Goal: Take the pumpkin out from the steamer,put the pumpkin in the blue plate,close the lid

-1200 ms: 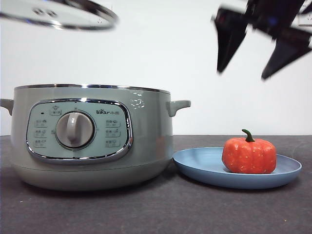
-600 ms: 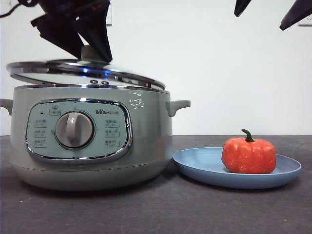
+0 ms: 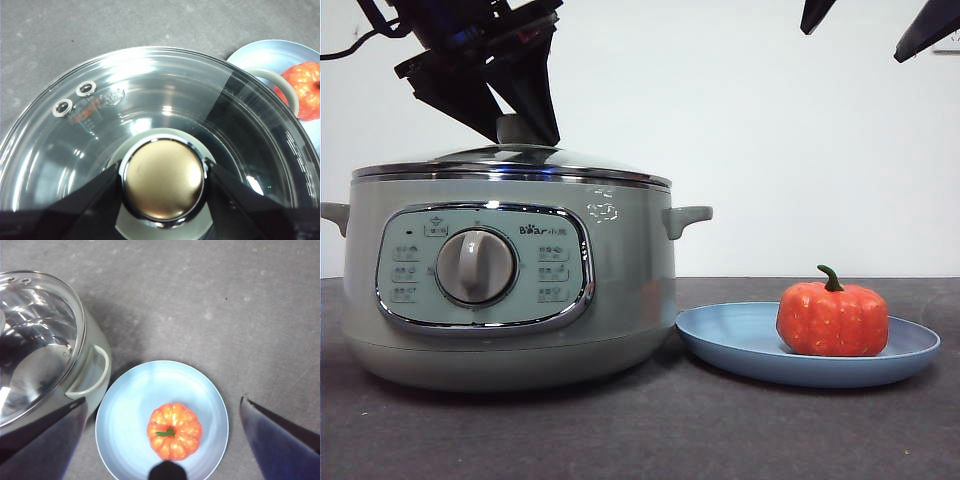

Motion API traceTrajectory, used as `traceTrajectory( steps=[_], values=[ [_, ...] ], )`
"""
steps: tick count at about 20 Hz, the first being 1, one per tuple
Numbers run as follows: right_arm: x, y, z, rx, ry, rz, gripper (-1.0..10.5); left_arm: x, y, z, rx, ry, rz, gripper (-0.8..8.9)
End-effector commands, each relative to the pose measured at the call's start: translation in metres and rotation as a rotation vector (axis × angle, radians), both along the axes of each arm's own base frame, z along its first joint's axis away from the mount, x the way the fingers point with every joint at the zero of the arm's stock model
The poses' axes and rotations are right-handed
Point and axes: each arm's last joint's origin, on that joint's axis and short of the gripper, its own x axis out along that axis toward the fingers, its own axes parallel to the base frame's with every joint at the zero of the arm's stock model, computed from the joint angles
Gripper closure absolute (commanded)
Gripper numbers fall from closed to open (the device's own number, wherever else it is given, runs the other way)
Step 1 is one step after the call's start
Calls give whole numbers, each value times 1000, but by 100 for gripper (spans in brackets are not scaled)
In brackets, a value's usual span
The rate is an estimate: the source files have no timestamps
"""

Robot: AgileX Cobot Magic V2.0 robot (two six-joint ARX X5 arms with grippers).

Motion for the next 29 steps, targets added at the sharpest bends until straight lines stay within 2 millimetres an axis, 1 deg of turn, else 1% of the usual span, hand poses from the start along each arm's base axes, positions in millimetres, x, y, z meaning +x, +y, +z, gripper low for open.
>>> traceTrajectory(
  steps=[1, 2, 7, 10, 13, 15, 16, 17, 18, 19, 20, 21, 23, 25, 27, 29],
  values=[
    [1, 0, -2, 5, 8, -10, 443, 0, -1, 1, -6, -7, -17, 476],
    [1, 0, -2, 5, 8, -10, 443, 0, -2, 2, -6, -8, -16, 432],
    [0, 0, -2, 5, 8, -10, 443, 0, -1, 3, -10, -18, -14, 436],
    [0, 0, -2, 4, 11, -9, 444, -4, 1, 7, -15, -22, -12, 436],
    [-4, -2, -5, -13, 49, -8, 447, -16, 8, 12, 5, 14, -11, 440],
    [-7, -3, -8, -28, 92, -5, 448, -28, 15, 16, 28, 60, -8, 441],
    [-8, -3, -9, -36, 109, -4, 472, -34, 19, 18, 35, 84, -1, 442],
    [-10, -4, -10, -43, 128, -3, 571, -42, 23, 20, 46, 108, 1, 481],
    [-11, -4, -11, -49, 140, -2, 678, -49, 27, 23, 53, 120, 1, 568],
    [-13, -4, -10, -50, 145, 2, 810, -57, 32, 28, 54, 124, 0, 707],
    [-16, -3, -9, -45, 139, 9, 897, -63, 36, 32, 49, 116, -1, 827],
    [-22, -2, -6, -32, 112, 25, 965, -71, 40, 39, 34, 90, -4, 821],
    [-35, 0, 0, 28, 23, 52, 964, -87, 49, 54, -10, 14, -3, 822],
    [-51, 1, 1, 103, -87, 80, 964, -104, 58, 68, -56, -62, -4, 822],
    [-63, -1, -7, 160, -190, 99, 964, -122, 68, 76, -97, -129, -8, 822],
    [-72, -3, -21, 166, -251, 79, 964, -138, 78, 75, -126, -203, 25, 822]
  ],
)
